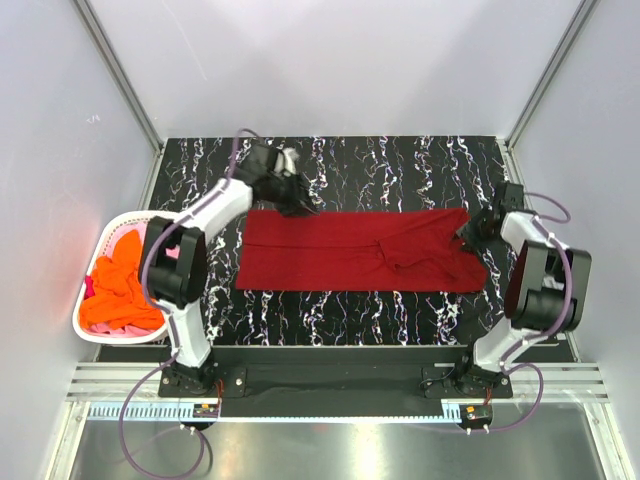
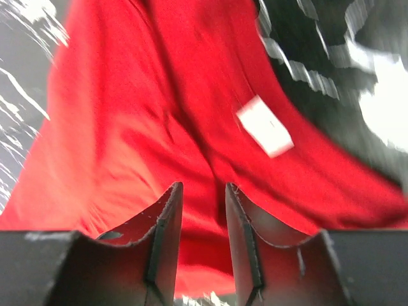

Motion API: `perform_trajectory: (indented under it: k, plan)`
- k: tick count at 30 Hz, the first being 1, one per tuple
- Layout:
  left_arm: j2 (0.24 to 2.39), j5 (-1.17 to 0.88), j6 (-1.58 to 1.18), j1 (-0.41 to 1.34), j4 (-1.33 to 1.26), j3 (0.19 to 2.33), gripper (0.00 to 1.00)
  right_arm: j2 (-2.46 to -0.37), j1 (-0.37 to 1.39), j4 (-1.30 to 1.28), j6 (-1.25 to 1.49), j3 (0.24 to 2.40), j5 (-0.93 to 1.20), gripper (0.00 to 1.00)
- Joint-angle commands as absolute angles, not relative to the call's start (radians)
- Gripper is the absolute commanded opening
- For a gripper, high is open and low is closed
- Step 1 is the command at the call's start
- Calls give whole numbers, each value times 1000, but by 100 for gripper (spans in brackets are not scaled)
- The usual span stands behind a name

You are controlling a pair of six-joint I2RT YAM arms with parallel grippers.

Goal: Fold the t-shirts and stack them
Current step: Fold the tshirt

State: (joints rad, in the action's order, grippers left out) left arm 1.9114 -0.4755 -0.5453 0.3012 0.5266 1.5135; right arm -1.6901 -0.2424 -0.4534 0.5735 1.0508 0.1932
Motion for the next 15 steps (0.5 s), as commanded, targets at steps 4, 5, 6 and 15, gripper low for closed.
perform_trajectory:
  k: [4, 5, 6, 15]
  plan:
    - [1830, -614, -724, 531, 223, 1387, 42, -1510, -242, -563, 706, 905, 146, 38]
    - [1833, -608, -750, 550, 203, 1385, 42, -1471, -242, -571, 724, 891, 137, 38]
    - [1839, -600, -761, 569, 186, 1384, 43, -1451, -242, -575, 729, 873, 127, 38]
    - [1899, -520, -952, 722, -142, 1258, 49, -1307, -242, -699, 833, 830, 60, 42]
